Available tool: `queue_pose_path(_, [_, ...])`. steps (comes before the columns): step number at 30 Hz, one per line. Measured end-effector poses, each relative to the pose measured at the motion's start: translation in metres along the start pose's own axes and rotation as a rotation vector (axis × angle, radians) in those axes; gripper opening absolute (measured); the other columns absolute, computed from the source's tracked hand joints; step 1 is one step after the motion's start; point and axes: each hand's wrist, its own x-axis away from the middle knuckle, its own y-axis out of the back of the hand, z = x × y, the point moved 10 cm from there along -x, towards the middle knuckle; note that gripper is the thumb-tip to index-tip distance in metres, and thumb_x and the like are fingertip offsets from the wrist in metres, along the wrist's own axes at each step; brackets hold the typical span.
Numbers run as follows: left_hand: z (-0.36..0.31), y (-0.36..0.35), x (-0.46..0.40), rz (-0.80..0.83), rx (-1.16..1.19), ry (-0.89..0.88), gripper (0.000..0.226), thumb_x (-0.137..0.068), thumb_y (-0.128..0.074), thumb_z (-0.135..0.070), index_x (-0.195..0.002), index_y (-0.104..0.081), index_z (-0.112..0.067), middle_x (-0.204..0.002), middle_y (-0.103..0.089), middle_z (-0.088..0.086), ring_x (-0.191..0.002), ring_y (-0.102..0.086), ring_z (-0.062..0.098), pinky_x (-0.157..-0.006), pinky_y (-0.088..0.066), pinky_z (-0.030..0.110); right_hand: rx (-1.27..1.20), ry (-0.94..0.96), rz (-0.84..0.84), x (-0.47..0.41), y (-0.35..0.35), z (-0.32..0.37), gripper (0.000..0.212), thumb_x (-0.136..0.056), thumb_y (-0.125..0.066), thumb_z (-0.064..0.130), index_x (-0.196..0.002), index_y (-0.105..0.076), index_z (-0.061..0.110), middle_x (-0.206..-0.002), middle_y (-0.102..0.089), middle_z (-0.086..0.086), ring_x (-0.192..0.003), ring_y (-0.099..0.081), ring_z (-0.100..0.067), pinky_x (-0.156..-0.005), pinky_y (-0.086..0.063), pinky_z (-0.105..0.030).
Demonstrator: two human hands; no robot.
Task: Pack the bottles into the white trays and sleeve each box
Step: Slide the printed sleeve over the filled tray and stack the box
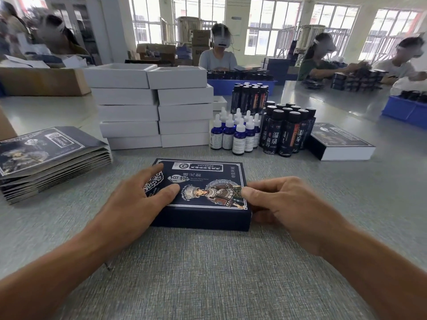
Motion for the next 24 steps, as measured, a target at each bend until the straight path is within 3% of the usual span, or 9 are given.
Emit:
queue_pose_path(3, [-0.002,0.001,0.001,-0.014,0.060,-0.003,0.064,-0.078,-0.064,-0.060,-0.139,-0.046,-0.050,-0.119,-0.057,-0.020,-0.089,-0.059,-0.004,-0.068,-0.038,0.011,0.036,0.034,-0.043,0.002,0.005,0.004,0.016,-0.088,-0.070,0.037,-0.097,-0.076,0.026,-0.096,-0.077,0.004,-0.093,-0.073,-0.020,-0.084,-0.059,-0.035])
queue_pose_path(6, [-0.005,0.004,0.002,-0.059,0.157,-0.018,0.065,-0.069,-0.065,-0.063,-0.132,-0.052,-0.054,-0.107,-0.060,-0.027,-0.084,-0.061,-0.013,-0.065,-0.038,0.008,-0.122,0.027,-0.021,0.005,0.006,0.011,0.019,-0.090,-0.069,0.032,-0.105,-0.068,0.021,-0.097,-0.077,-0.003,-0.088,-0.075,-0.020,-0.071,-0.060,-0.029])
queue_pose_path(10, [-0.006,0.003,0.001,-0.056,0.176,-0.082,0.063,-0.065,-0.070,-0.067,-0.125,-0.051,-0.064,-0.106,-0.064,-0.030,-0.087,-0.059,-0.019,-0.071,-0.043,0.015,-0.088,-0.026,0.020,0.009,0.007,0.013,0.037,-0.087,-0.072,0.028,-0.117,-0.051,0.025,-0.093,-0.077,-0.008,-0.082,-0.075,-0.021,-0.065,-0.057,-0.025])
queue_pose_path(15, [0.012,-0.009,-0.009,0.023,0.250,-0.141,0.075,-0.061,-0.071,-0.080,-0.130,-0.052,-0.059,-0.113,-0.067,-0.031,-0.093,-0.069,-0.004,-0.080,-0.053,0.032,-0.084,-0.065,0.112,0.016,0.014,0.014,0.072,-0.081,-0.079,0.022,-0.130,-0.041,0.058,-0.100,-0.077,-0.010,-0.079,-0.072,-0.021,-0.062,-0.058,-0.028])
queue_pose_path(19, [0.046,-0.022,-0.029,0.090,0.311,-0.193,0.070,-0.079,-0.069,-0.068,-0.142,-0.045,-0.048,-0.130,-0.063,-0.022,-0.112,-0.066,0.005,-0.088,-0.053,0.045,-0.061,-0.089,0.123,0.017,0.020,0.016,0.045,-0.082,-0.077,0.021,-0.117,-0.066,0.047,-0.101,-0.076,-0.008,-0.074,-0.068,-0.016,-0.057,-0.055,-0.025])
queue_pose_path(21, [0.072,-0.025,-0.048,0.051,0.356,-0.200,0.064,-0.087,-0.064,-0.063,-0.145,-0.045,-0.041,-0.137,-0.059,-0.017,-0.121,-0.061,0.008,-0.092,-0.048,0.045,-0.047,-0.053,0.013,0.015,0.044,0.025,0.033,-0.082,-0.072,0.020,-0.108,-0.073,0.039,-0.100,-0.073,-0.010,-0.075,-0.067,-0.017,-0.058,-0.054,-0.027])
queue_pose_path(24, [0.113,-0.030,-0.074,-0.015,0.258,-0.211,0.065,-0.084,-0.060,-0.071,-0.142,-0.047,-0.044,-0.134,-0.060,-0.018,-0.118,-0.063,0.008,-0.088,-0.052,0.039,-0.150,0.002,-0.224,0.023,0.107,0.038,0.034,-0.069,-0.067,0.026,-0.101,-0.077,0.033,-0.120,-0.067,-0.016,-0.086,-0.063,-0.022,-0.060,-0.053,-0.029])
